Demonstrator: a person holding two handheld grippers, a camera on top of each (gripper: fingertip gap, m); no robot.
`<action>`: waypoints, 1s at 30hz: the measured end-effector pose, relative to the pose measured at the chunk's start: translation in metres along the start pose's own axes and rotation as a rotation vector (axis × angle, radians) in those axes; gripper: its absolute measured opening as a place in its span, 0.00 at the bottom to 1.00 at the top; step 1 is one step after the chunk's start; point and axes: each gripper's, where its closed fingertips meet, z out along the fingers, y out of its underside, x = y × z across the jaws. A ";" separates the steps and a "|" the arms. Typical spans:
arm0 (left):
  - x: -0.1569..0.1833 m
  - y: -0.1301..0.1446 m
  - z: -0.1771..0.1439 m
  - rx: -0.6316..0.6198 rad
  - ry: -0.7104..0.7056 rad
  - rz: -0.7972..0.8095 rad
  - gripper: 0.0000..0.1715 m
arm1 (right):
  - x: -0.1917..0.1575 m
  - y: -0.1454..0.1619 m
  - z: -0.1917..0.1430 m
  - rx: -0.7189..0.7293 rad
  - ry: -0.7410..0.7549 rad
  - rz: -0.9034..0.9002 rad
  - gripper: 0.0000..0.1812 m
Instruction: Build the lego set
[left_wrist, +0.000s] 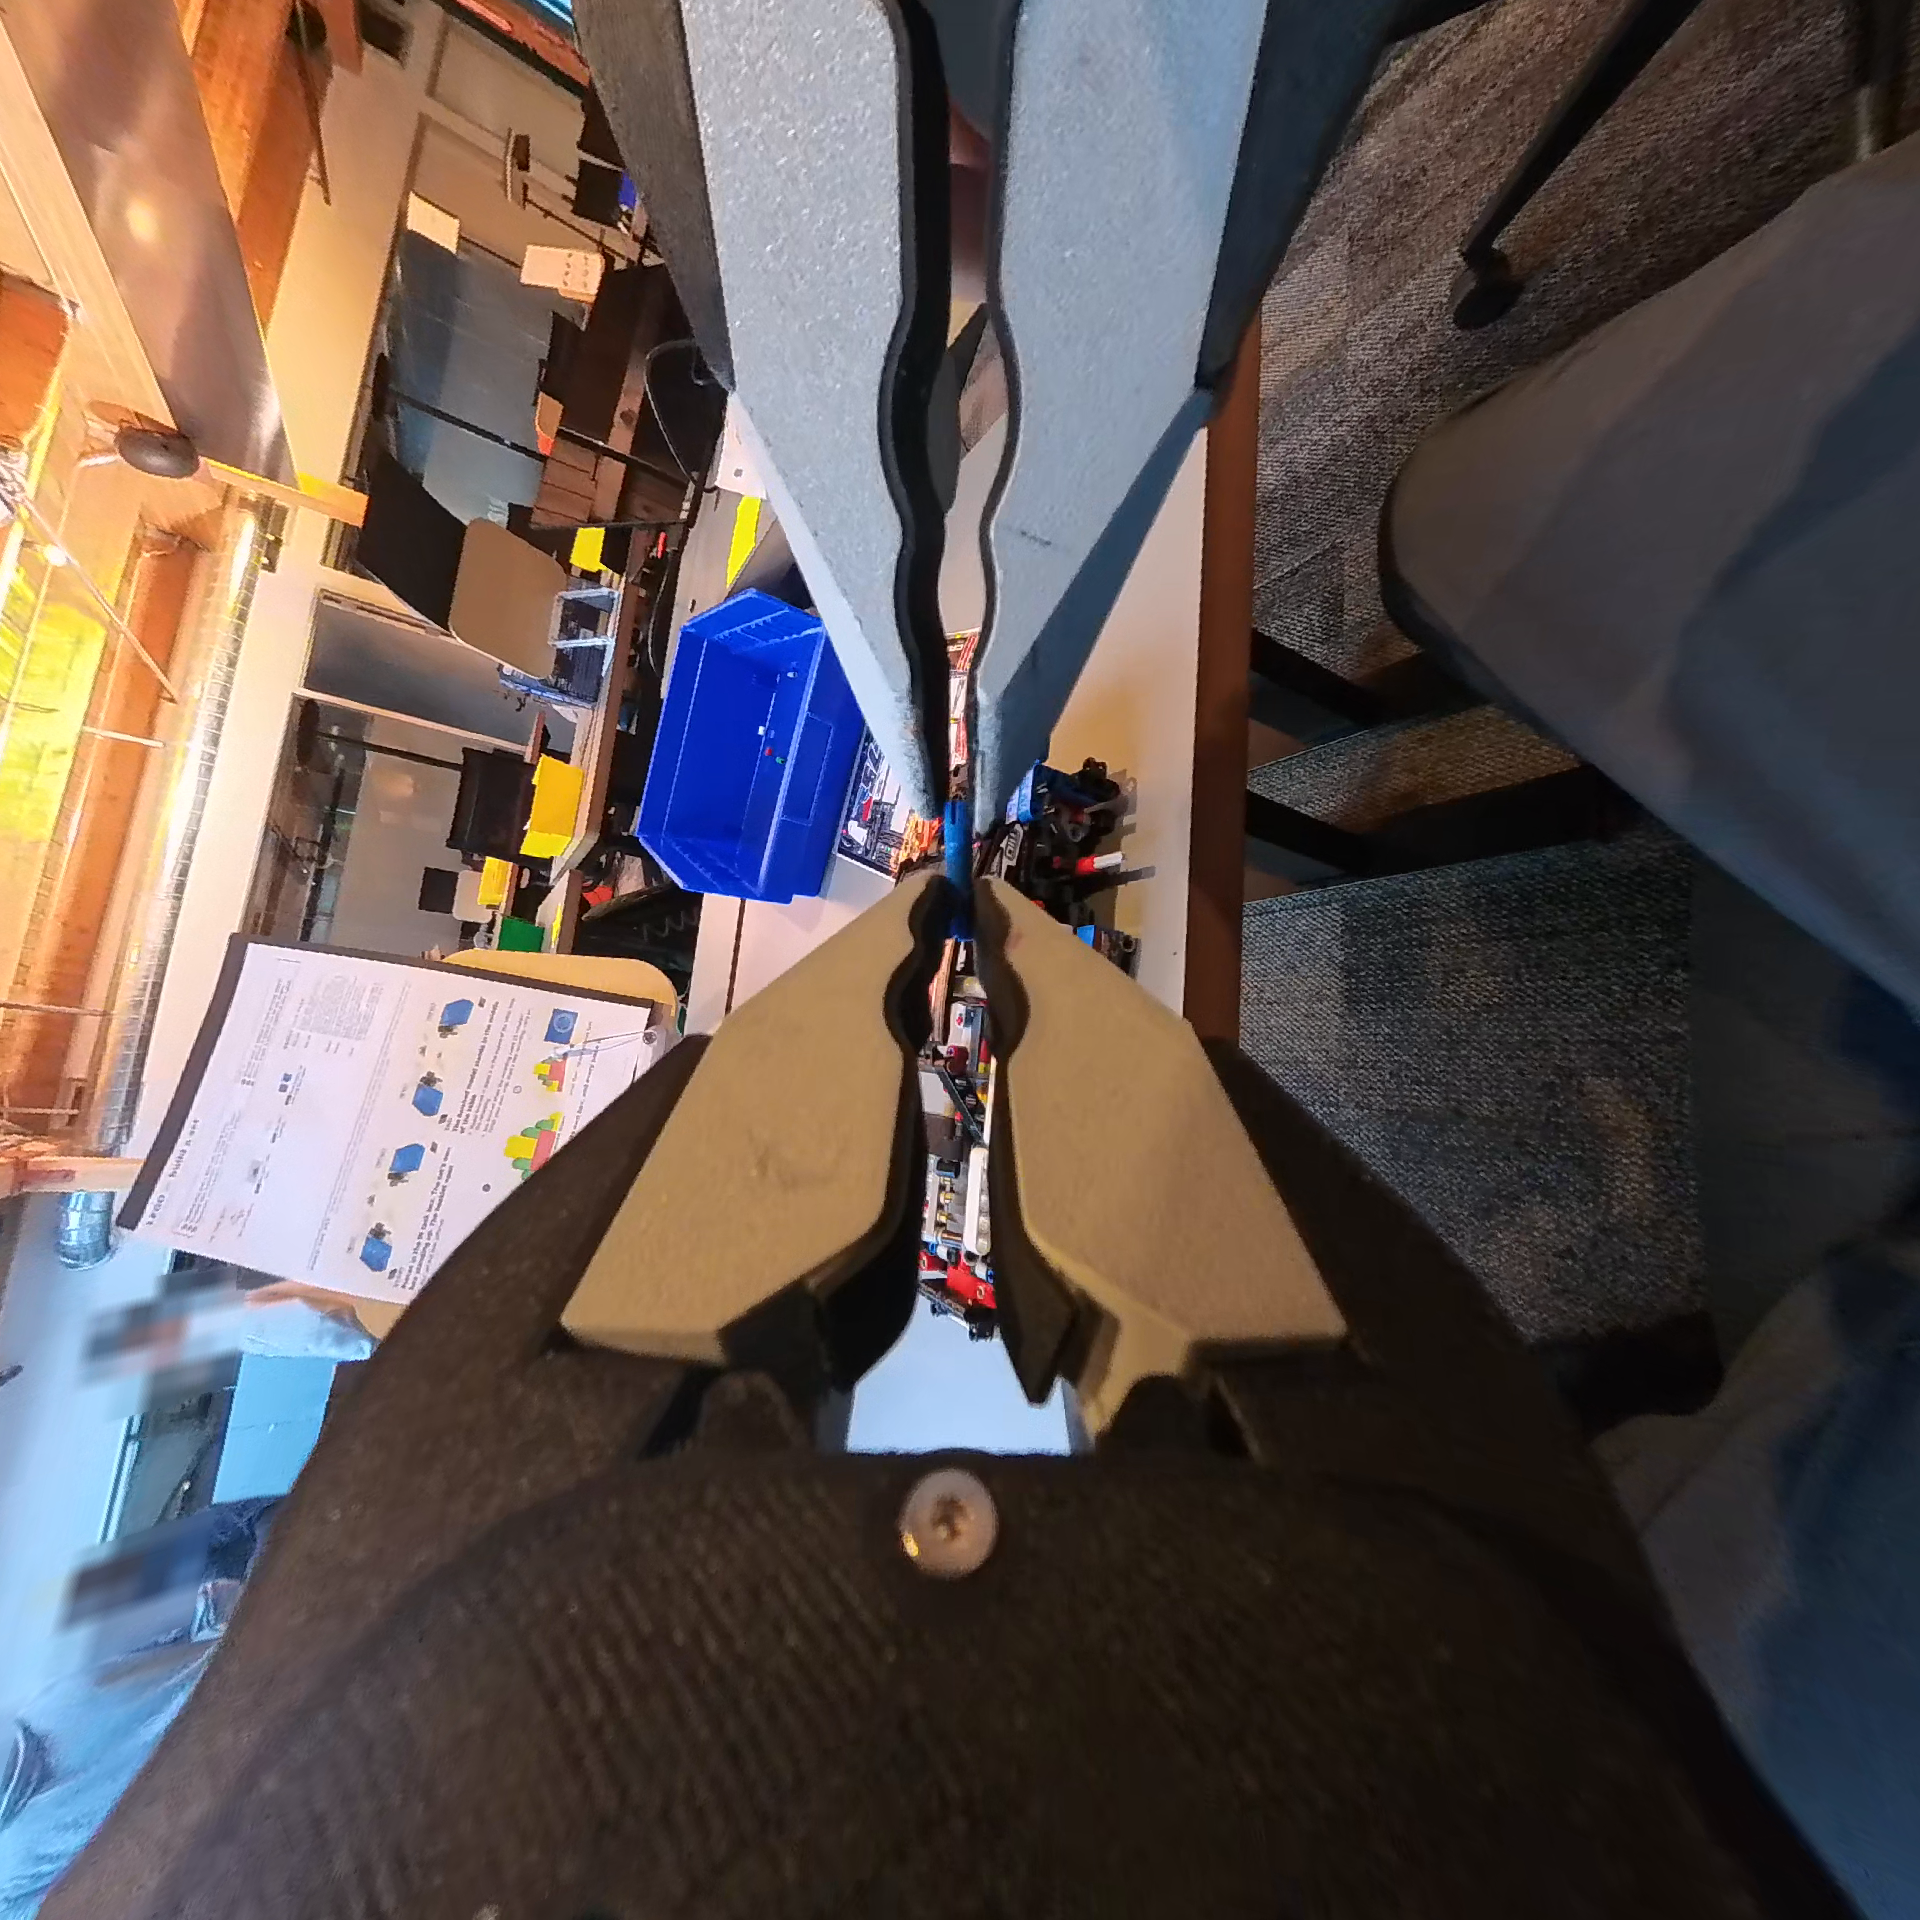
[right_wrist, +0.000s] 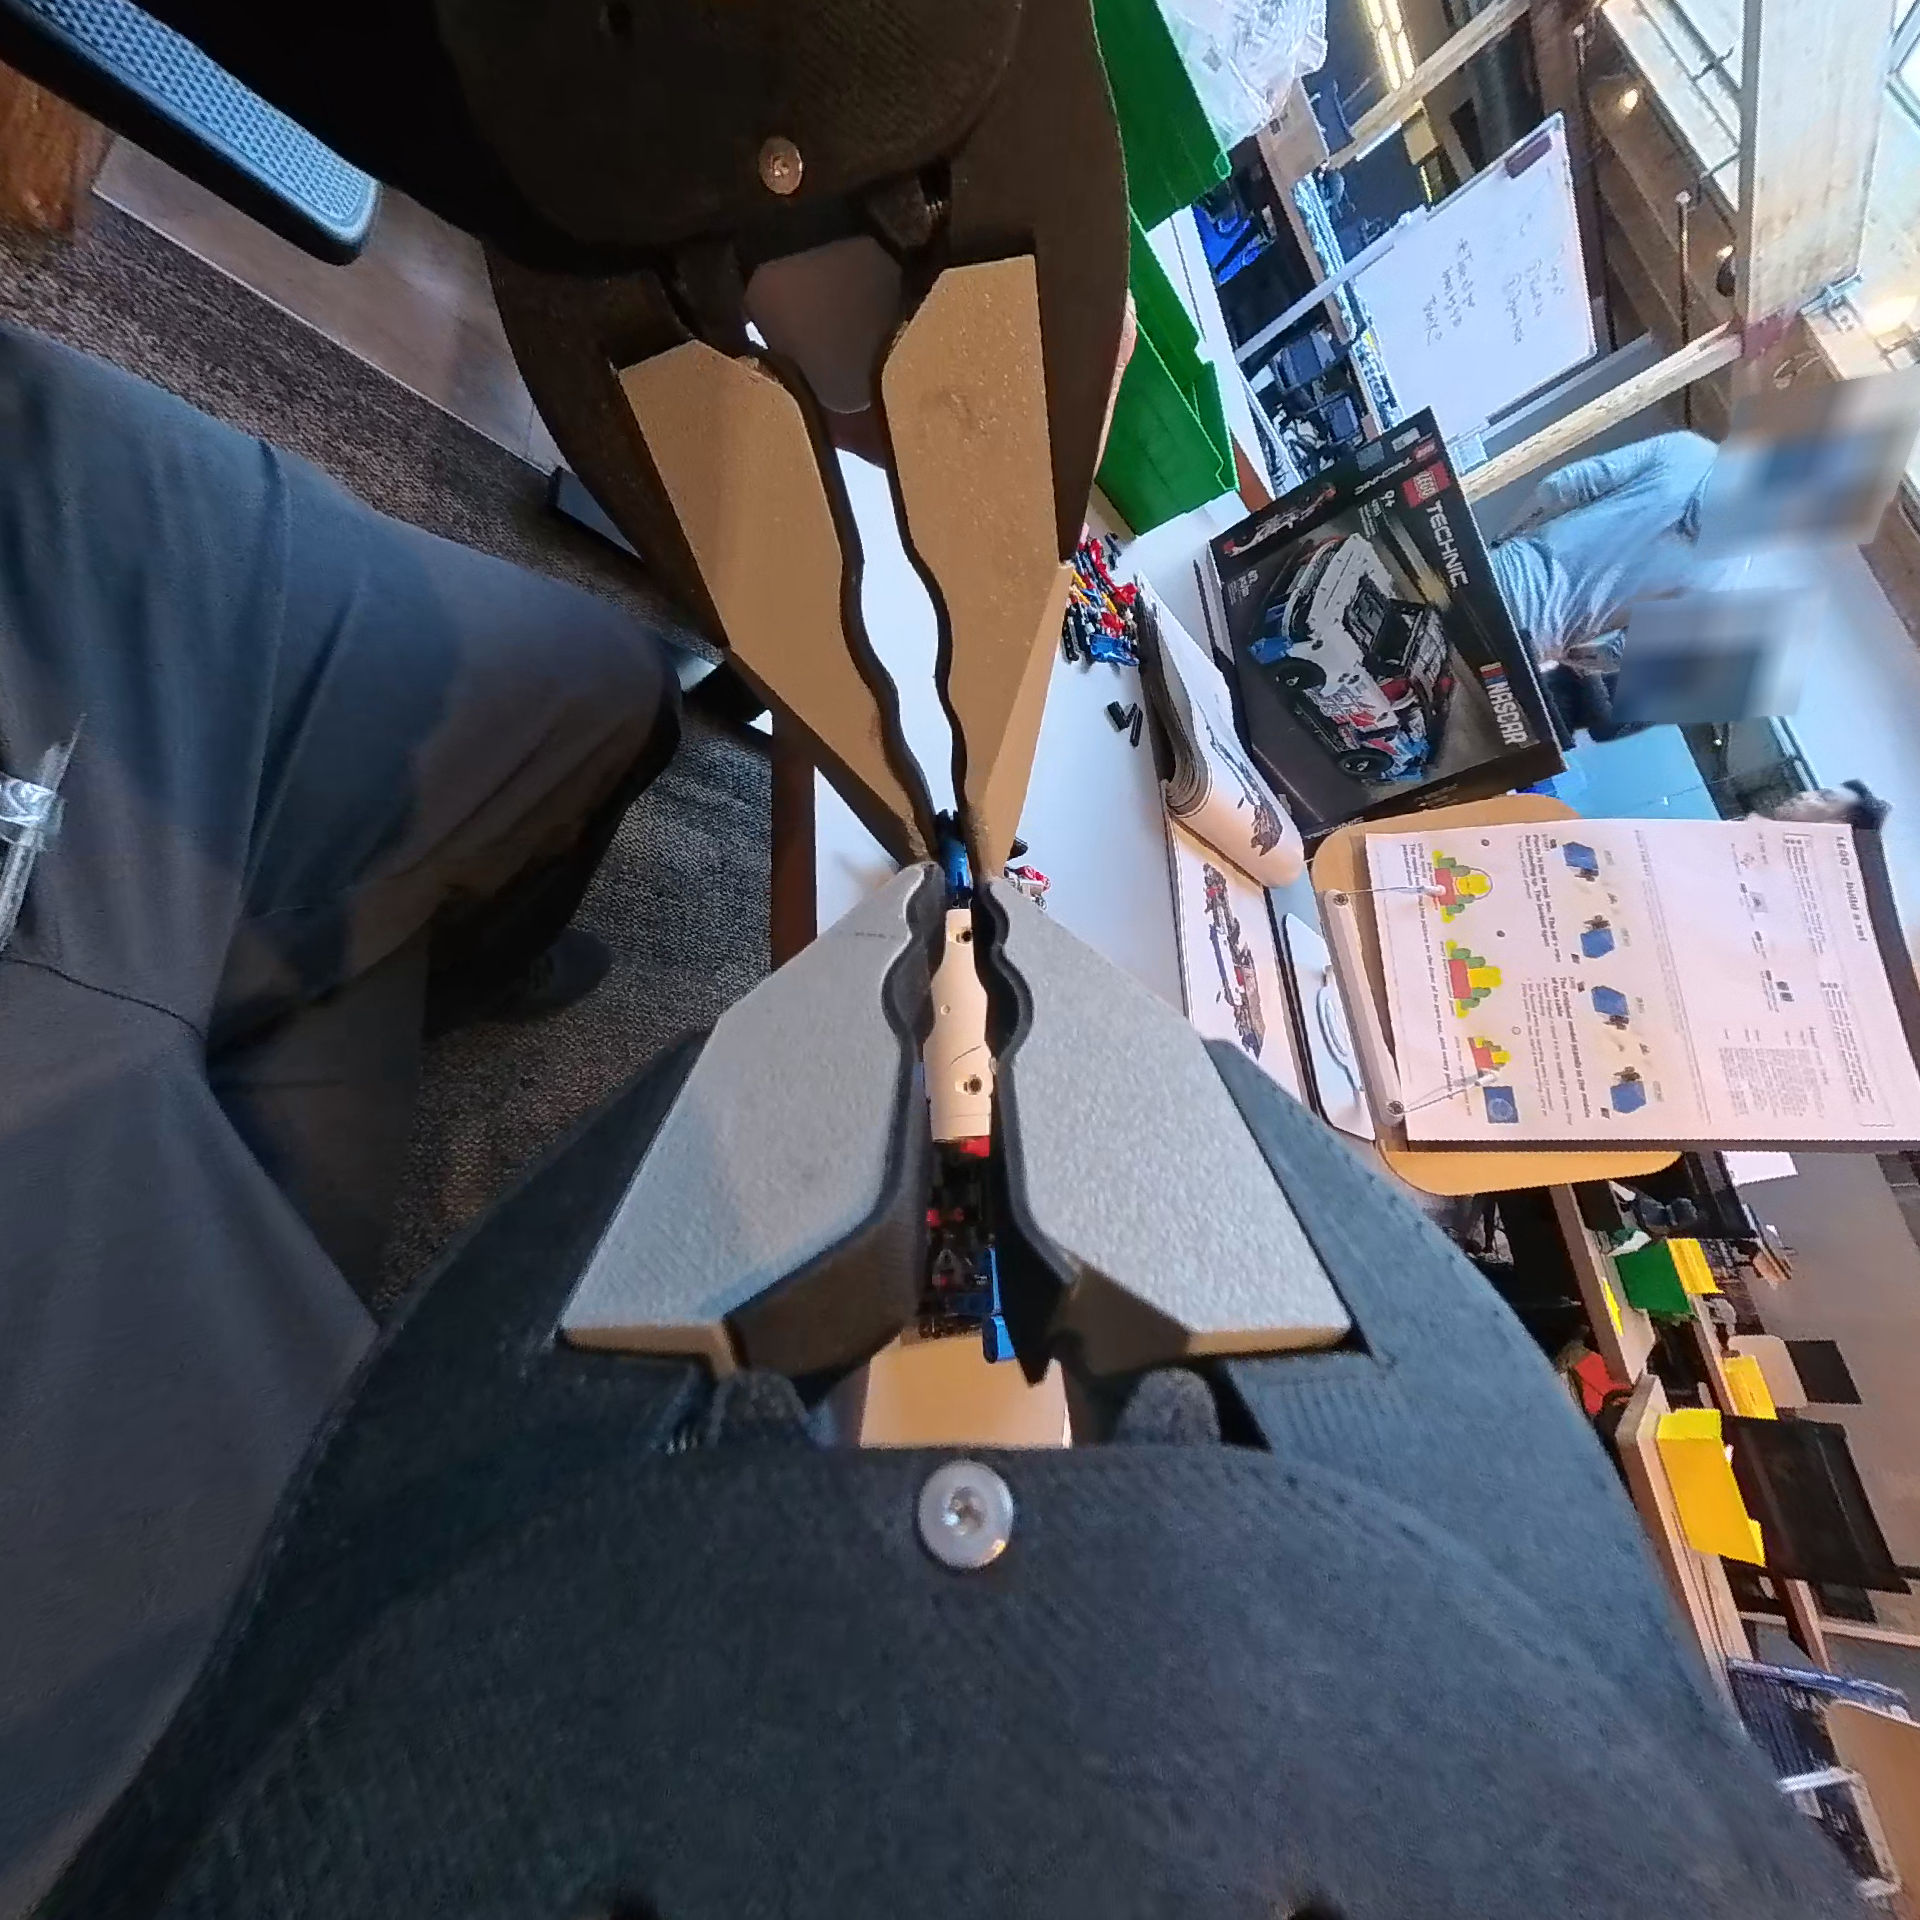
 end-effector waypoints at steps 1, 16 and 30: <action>0.000 0.000 0.000 0.000 -0.001 0.001 0.00 | 0.000 0.000 0.000 -0.002 0.000 -0.002 0.02; 0.000 -0.001 0.000 0.002 0.000 0.001 0.00 | 0.000 0.001 0.000 0.005 0.006 -0.036 0.01; 0.002 0.006 0.003 -0.030 -0.001 -0.005 0.00 | -0.001 0.008 0.006 -0.020 0.021 -0.023 0.01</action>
